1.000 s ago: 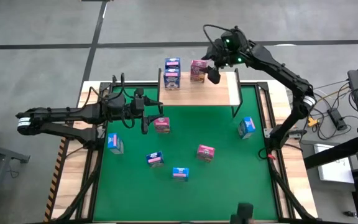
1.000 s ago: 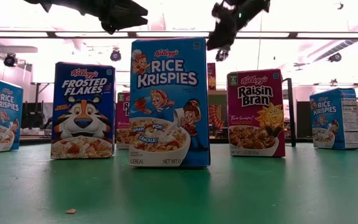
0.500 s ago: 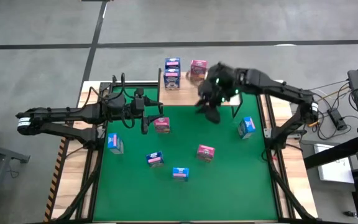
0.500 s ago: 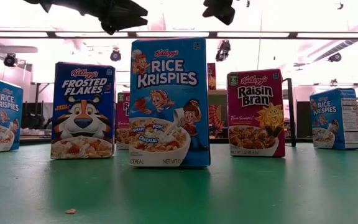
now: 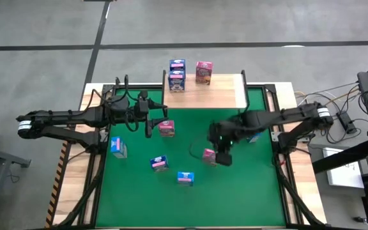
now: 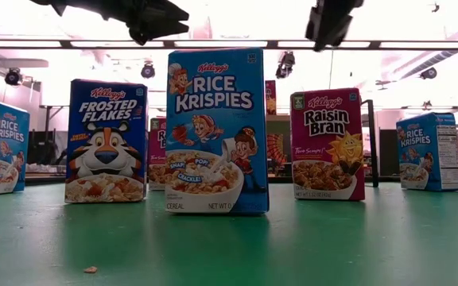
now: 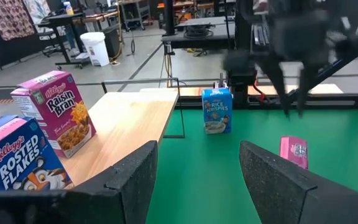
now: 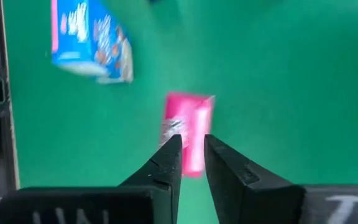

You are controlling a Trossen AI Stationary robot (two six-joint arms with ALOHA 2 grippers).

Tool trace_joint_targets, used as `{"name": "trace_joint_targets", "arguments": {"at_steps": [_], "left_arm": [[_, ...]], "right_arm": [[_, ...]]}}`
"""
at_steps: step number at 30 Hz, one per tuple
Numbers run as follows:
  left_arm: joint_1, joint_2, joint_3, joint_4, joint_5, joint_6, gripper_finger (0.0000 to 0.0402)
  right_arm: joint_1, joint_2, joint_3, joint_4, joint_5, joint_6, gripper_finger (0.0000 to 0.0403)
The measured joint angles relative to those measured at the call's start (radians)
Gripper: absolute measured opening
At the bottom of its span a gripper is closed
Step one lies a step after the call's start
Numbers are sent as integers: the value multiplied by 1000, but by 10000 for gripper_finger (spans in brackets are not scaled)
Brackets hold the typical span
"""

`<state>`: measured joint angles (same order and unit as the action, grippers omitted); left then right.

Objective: Stack cereal on shelf
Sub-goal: Put the right pink cereal box on the shelf aligned with the other pink cereal box

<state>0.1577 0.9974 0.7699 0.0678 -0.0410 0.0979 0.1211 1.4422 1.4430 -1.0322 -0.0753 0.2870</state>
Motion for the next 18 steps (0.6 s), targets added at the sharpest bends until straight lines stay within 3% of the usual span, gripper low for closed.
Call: {"name": "trace_joint_targets", "arguments": {"at_steps": [6, 13, 18], "left_arm": [[0, 0, 0, 8, 0, -4, 210], [0, 0, 0, 9, 0, -11, 210], [0, 0, 0, 8, 0, -11, 210]], "right_arm": [[72, 0, -71, 38, 14, 119, 119], [142, -1, -106, 60, 210, 131, 230], [171, -1, -155, 134, 217, 136, 287]]}}
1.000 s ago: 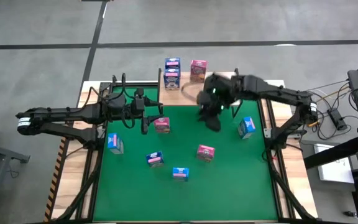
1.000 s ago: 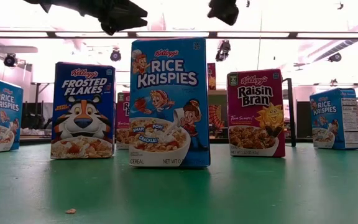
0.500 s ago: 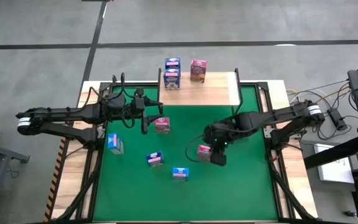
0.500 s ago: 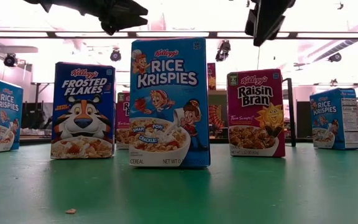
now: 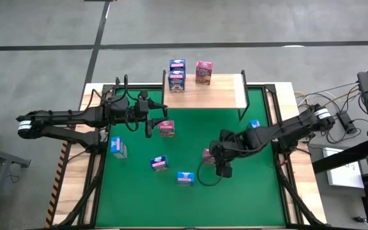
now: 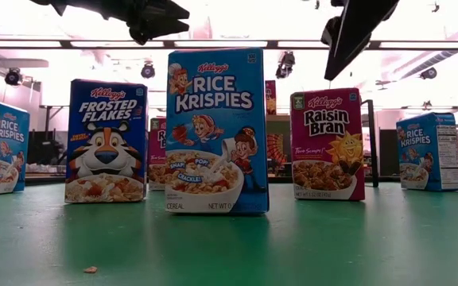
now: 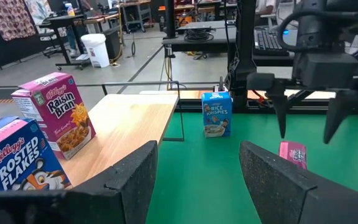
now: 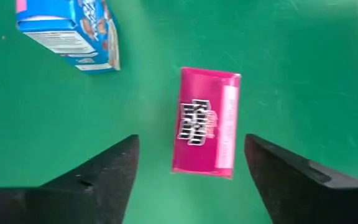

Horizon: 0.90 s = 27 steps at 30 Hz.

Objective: Stack cereal on shelf
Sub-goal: Put the right pink cereal box on the shelf aligned with the other pink cereal box

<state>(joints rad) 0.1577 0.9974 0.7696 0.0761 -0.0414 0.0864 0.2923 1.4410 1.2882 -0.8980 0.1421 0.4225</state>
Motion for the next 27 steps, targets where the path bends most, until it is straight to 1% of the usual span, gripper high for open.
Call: {"name": "trace_joint_targets", "arguments": {"at_steps": [2, 6, 16, 20, 27], "left_arm": [[0, 0, 0, 0, 0, 0, 210], [0, 0, 0, -1, 0, 0, 210], [0, 0, 0, 3, 0, 4, 210], [0, 0, 0, 4, 0, 5, 210], [0, 0, 0, 8, 0, 5, 210]], "right_arm": [[1, 0, -21, 30, 3, 13, 300], [0, 0, -61, 42, 51, 36, 312], [-1, 0, -148, 149, 52, 38, 301], [-3, 0, -186, 181, 68, 38, 284], [-3, 0, -199, 183, 66, 38, 220]]}}
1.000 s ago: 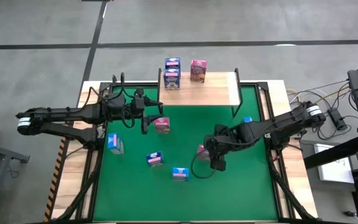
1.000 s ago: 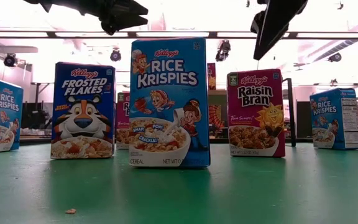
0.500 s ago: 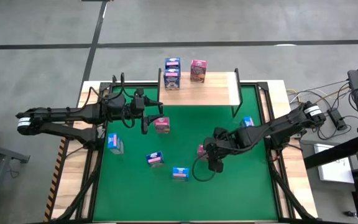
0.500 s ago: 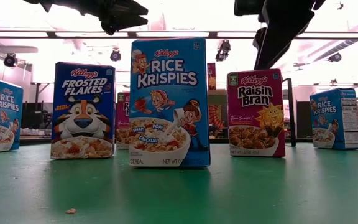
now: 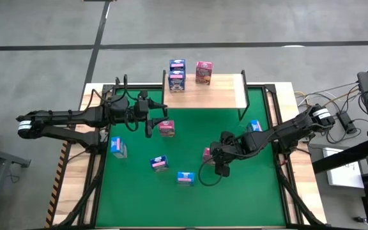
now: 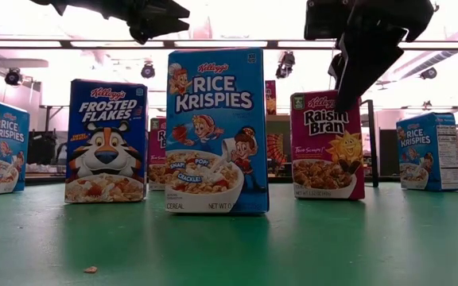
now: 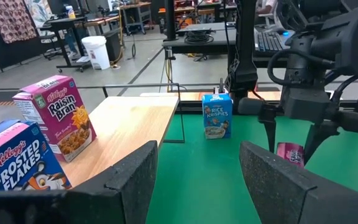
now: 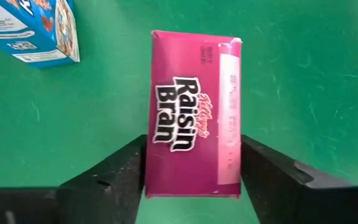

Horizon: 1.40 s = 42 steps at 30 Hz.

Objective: Stack cereal on shelf
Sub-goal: Put the right pink cereal box on the shelf aligned with the other pink cereal box

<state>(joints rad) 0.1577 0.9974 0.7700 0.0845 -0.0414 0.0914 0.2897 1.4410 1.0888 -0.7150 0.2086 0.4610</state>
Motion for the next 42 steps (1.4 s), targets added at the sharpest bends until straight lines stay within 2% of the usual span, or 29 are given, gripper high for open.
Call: {"name": "trace_joint_targets", "arguments": {"at_steps": [8, 17, 24, 34, 42], "left_arm": [[0, 0, 0, 0, 0, 0, 210], [0, 0, 0, 0, 0, 0, 210], [0, 0, 0, 5, 0, 0, 210], [0, 0, 0, 11, 0, 0, 210], [0, 0, 0, 11, 0, 0, 210]], "right_arm": [[0, 0, 20, 2, -6, -5, 180], [0, 0, 29, -7, -7, -10, 159], [-27, -10, 177, -85, -10, -95, 161], [-198, -12, 506, -293, -33, -345, 159], [-449, -11, 614, -304, -49, -620, 159]]}}
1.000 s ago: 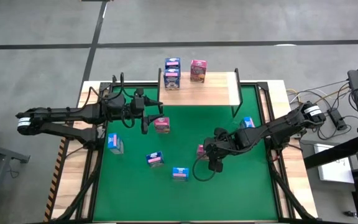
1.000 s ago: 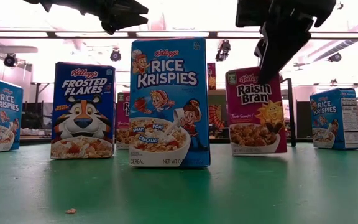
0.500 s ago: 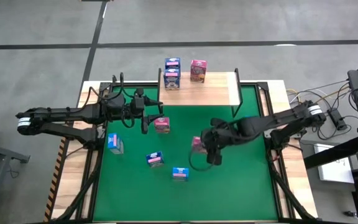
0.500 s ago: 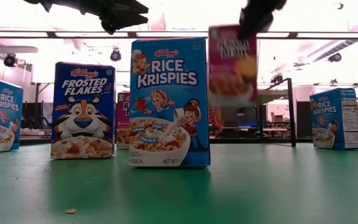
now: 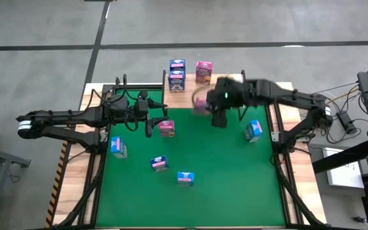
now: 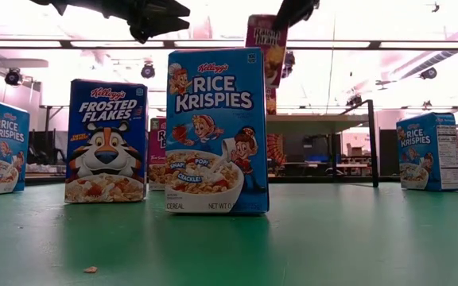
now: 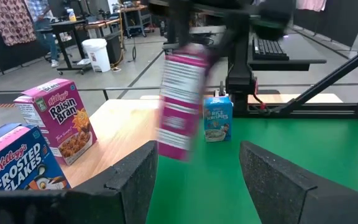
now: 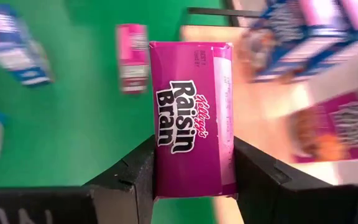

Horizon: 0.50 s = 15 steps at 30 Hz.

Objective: Stack cereal on shelf
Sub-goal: Put the right pink cereal box on the shelf aligned with the other pink cereal box

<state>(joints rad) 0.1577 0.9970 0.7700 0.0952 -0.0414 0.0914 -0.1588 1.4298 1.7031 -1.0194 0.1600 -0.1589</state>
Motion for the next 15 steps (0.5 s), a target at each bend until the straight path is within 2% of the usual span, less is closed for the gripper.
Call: {"name": "trace_joint_targets", "arguments": {"at_steps": [9, 12, 15], "left_arm": [[0, 0, 0, 0, 0, 4, 210], [0, 0, 0, 0, 0, 4, 210], [0, 0, 0, 1, 0, 7, 210]], "right_arm": [[-287, 1, -13, 39, -177, -217, 159], [-344, 1, -36, 75, -264, -257, 160], [-374, 1, -51, 103, -285, -288, 160]]}}
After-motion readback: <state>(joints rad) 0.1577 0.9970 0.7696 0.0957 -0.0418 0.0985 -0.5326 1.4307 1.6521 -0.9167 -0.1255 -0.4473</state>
